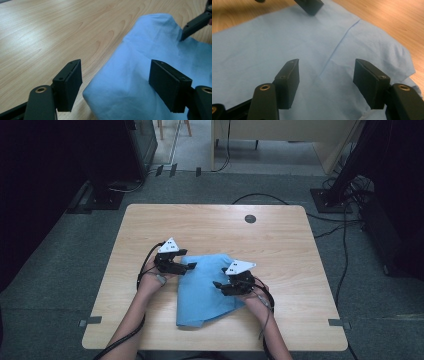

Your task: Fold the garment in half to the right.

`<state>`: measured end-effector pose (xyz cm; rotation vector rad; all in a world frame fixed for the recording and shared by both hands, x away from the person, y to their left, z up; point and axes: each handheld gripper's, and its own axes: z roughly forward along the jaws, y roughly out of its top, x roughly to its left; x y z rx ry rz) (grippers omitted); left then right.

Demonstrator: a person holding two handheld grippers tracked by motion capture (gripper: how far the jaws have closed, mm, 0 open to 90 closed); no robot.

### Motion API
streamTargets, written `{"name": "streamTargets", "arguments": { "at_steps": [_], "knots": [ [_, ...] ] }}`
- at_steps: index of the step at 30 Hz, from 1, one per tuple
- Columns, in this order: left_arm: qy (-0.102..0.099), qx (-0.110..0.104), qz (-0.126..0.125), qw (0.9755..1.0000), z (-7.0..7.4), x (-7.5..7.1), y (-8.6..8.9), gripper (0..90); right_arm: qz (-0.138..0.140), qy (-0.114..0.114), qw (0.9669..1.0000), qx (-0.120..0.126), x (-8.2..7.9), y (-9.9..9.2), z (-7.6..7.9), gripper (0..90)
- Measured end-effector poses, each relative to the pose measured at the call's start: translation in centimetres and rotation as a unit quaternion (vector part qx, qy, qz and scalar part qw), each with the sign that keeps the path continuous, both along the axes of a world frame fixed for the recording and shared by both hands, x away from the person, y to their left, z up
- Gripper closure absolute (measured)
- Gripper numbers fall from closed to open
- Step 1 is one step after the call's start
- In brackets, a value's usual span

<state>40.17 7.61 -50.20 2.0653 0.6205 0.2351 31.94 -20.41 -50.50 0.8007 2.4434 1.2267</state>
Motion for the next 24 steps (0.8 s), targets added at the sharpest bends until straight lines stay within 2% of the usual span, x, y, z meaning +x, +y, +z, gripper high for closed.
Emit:
{"name": "streamTargets", "arguments": {
  "at_steps": [5, 10, 16, 21, 22, 24],
  "knots": [
    [0.005, -0.003, 0.003, 1.0, -0.1, -0.1, 0.3, 26.7, -0.001, 0.012, 0.9999, -0.005, 0.7, -0.2, -0.7, 37.0],
    [0.01, 0.009, 0.005, 0.9999, -0.6, 0.0, 0.1, 26.6, -0.008, 0.029, 0.9995, 0.002, 1.0, -0.5, -1.3, 35.4],
    [0.005, -0.007, 0.012, 0.9999, -0.1, -0.4, 0.4, 26.6, -0.006, 0.008, 1.0, -0.002, 0.9, -0.6, -0.9, 33.6],
    [-0.001, -0.005, 0.009, 0.9999, 0.2, -0.8, 0.0, 26.4, -0.007, 0.006, 0.9999, 0.007, 1.3, -1.1, -0.5, 30.4],
    [-0.002, -0.004, 0.009, 1.0, 0.2, -0.8, 0.0, 22.9, -0.009, 0.01, 0.9999, 0.009, 1.4, -1.2, -0.5, 30.3],
    [-0.001, -0.004, 0.008, 1.0, 0.2, -0.9, 0.0, 22.7, -0.006, 0.01, 0.9999, 0.008, 1.6, -1.2, -0.4, 30.2]
  ]
}}
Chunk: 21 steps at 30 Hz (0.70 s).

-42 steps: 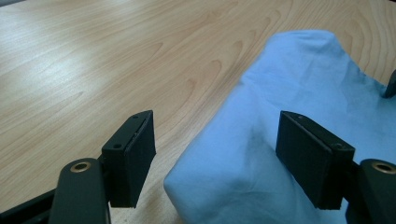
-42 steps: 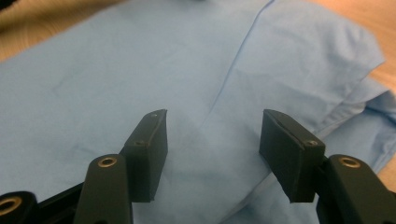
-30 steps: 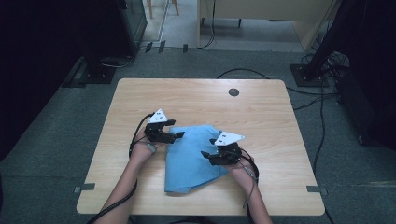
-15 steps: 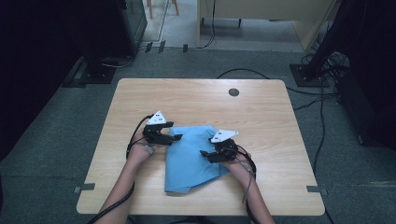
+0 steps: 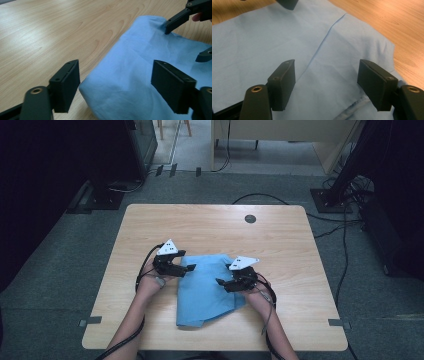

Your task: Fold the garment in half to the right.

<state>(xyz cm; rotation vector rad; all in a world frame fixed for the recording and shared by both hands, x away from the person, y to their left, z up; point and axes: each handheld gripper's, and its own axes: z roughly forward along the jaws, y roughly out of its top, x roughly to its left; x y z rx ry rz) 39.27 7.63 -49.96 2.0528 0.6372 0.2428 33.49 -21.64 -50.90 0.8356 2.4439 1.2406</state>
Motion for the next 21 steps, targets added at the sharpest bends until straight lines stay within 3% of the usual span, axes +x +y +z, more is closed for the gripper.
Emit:
{"name": "streamTargets", "arguments": {
  "at_steps": [21],
  "knots": [
    [0.008, -0.012, 0.016, 0.9998, -0.2, -2.0, 0.8, 21.5, -0.018, 0.013, 0.9998, -0.002, 0.4, -1.4, -0.3, 23.7]
  ]
}}
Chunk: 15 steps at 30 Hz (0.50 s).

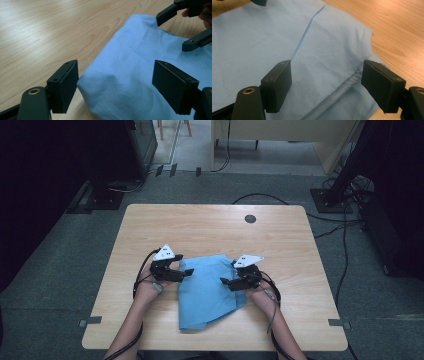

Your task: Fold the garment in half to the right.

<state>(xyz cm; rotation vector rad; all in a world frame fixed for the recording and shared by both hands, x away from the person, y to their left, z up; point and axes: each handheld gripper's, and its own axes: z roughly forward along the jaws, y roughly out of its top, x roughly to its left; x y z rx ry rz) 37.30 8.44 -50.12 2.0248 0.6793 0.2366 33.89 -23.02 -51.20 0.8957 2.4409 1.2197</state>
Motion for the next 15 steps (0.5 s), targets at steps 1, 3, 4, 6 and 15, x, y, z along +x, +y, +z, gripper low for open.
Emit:
{"name": "streamTargets", "arguments": {
  "at_steps": [1, 3, 4, 6, 15],
  "knots": [
    [0.001, 0.001, 0.001, 1.0, 0.0, -0.1, 0.0, 21.5, 0.002, 0.001, 1.0, -0.001, 0.0, 0.0, 0.0, 23.6],
    [0.0, 0.002, 0.002, 1.0, 0.0, -0.4, 0.1, 21.6, 0.003, 0.001, 1.0, -0.001, 0.0, 0.0, -0.1, 23.2],
    [0.0, 0.003, 0.002, 1.0, 0.0, -0.6, 0.1, 21.5, 0.004, 0.001, 1.0, 0.0, 0.0, 0.0, -0.1, 23.1],
    [0.0, 0.005, 0.002, 1.0, 0.0, -0.9, 0.1, 21.5, 0.009, 0.001, 0.9999, -0.006, 0.1, 0.1, -0.1, 22.9],
    [0.009, 0.001, 0.006, 0.9999, -0.2, -1.6, 0.6, 21.5, 0.015, -0.008, 0.9998, -0.012, 0.3, -0.1, 0.3, 21.8]
  ]
}}
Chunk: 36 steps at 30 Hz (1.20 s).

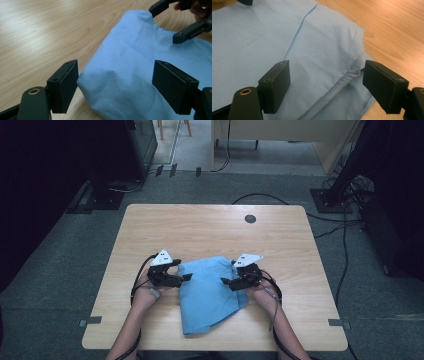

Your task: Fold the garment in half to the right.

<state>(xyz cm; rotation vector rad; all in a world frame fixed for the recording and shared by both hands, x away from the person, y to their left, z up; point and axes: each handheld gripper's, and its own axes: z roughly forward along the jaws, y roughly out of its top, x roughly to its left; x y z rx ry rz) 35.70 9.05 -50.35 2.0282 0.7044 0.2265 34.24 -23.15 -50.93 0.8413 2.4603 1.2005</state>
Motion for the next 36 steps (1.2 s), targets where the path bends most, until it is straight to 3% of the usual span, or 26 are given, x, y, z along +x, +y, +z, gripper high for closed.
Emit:
{"name": "streamTargets", "arguments": {
  "at_steps": [10, 25, 29, 36],
  "knots": [
    [0.004, 0.0, 0.006, 1.0, 0.1, -0.4, 0.8, 21.5, 0.0, 0.002, 1.0, -0.005, 0.2, -0.2, -0.3, 21.4],
    [0.05, -0.008, 0.008, 0.9987, -0.3, -0.6, 2.4, 21.6, -0.015, 0.007, 0.9998, 0.004, 0.2, -1.3, -0.5, 20.9],
    [0.05, -0.01, 0.008, 0.9987, -0.4, -0.6, 2.5, 21.6, -0.023, 0.007, 0.9997, 0.007, 0.1, -1.7, -0.5, 20.8],
    [0.031, 0.0, 0.009, 0.9995, -0.4, -0.8, 3.1, 21.6, -0.032, 0.005, 0.9994, 0.009, 0.0, -2.5, -0.5, 20.8]
  ]
}}
